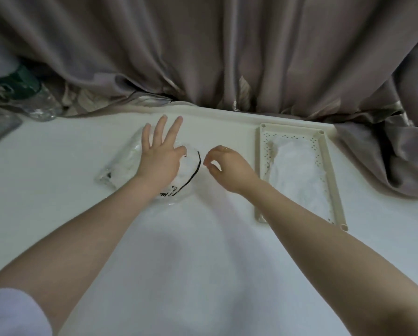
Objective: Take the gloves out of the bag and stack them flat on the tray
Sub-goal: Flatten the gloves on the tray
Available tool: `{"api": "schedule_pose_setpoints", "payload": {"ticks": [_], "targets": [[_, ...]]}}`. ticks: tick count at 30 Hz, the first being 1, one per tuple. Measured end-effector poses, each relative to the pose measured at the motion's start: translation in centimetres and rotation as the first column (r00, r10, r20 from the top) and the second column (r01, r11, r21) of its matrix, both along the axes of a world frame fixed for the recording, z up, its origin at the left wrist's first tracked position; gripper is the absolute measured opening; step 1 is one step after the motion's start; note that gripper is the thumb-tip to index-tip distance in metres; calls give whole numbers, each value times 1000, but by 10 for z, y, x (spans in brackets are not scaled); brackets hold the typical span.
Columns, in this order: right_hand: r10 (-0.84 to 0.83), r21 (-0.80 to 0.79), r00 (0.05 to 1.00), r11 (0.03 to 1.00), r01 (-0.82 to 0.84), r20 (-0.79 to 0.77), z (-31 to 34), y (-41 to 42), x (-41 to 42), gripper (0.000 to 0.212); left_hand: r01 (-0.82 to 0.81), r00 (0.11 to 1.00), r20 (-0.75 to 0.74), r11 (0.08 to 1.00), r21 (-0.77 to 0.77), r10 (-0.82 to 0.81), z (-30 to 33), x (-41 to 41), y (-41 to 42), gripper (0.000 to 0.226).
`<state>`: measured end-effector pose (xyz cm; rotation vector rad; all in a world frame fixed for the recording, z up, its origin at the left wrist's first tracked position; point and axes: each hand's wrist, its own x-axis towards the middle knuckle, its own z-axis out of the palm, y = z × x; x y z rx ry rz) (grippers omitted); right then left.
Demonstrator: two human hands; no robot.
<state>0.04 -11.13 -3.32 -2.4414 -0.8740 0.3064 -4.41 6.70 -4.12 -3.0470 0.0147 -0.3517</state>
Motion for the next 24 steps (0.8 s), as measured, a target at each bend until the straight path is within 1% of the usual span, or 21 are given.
{"api": "schedule_pose_setpoints", "payload": {"ticks": [2, 3, 5, 6, 7, 8, 9, 10, 12, 13, 14, 16, 18, 20, 21, 22, 24], "targets": [[40, -48, 998, 998, -42, -49, -5, 27, -4, 26, -38, 996, -85, 999, 9, 38, 3, -5, 27, 21], [43, -94, 996, 994, -51, -79, -9, 34, -6, 28, -54, 987, -155, 998, -14, 51, 2, -5, 35, 26], [4, -169, 987, 985, -31, -158, -18, 53, -9, 35, -98, 942, -332, 989, -111, 56, 3, -6, 55, 46], [-30, -198, 980, 980, -9, -195, -23, 61, -10, 38, -116, 920, -389, 978, -176, 39, 3, -7, 62, 55], [-67, -221, 973, 975, 17, -220, -27, 67, -10, 39, -117, 912, -410, 965, -236, 10, 2, -7, 67, 61], [-101, -236, 967, 971, 44, -236, -31, 73, -10, 35, -100, 912, -409, 958, -270, -20, 1, -7, 69, 65], [-140, -256, 957, 964, 73, -254, -36, 75, -9, 29, -80, 917, -398, 956, -282, -40, 1, -7, 69, 68], [-183, -285, 945, 953, 103, -270, -40, 80, -9, 27, -59, 920, -387, 952, -300, -65, -2, -5, 71, 71], [-276, -366, 921, 916, 166, -273, -48, 86, -8, 40, -26, 921, -370, 926, -376, -124, -6, -2, 71, 72], [-326, -386, 909, 898, 212, -259, -51, 88, -8, 43, -11, 919, -362, 906, -422, -158, -9, 1, 71, 71], [-370, -378, 898, 887, 266, -238, -56, 90, -7, 39, 2, 917, -352, 887, -462, -186, -10, 3, 72, 67], [-442, -297, 874, 878, 376, -200, -62, 92, -7, 25, 30, 917, -336, 879, -476, -213, -11, 5, 72, 56], [-462, -142, 862, 886, 440, -210, -64, 90, -7, 21, 78, 913, -338, 911, -406, -228, -10, 6, 69, 47], [-440, 61, 853, 879, 473, -281, -60, 87, -8, 18, 119, 907, -347, 937, -329, -237, -12, 7, 65, 42], [-434, 129, 848, 863, 488, -305, -55, 85, -9, 17, 126, 906, -357, 949, -289, -229, -13, 8, 63, 41], [-430, 190, 834, 838, 511, -345, -50, 82, -9, 16, 119, 904, -373, 961, -251, -209, -16, 9, 61, 41], [-387, 321, 766, 742, 589, -512, -37, 75, -10, 16, 81, 899, -409, 977, -196, -156, -20, 11, 58, 37]]}}
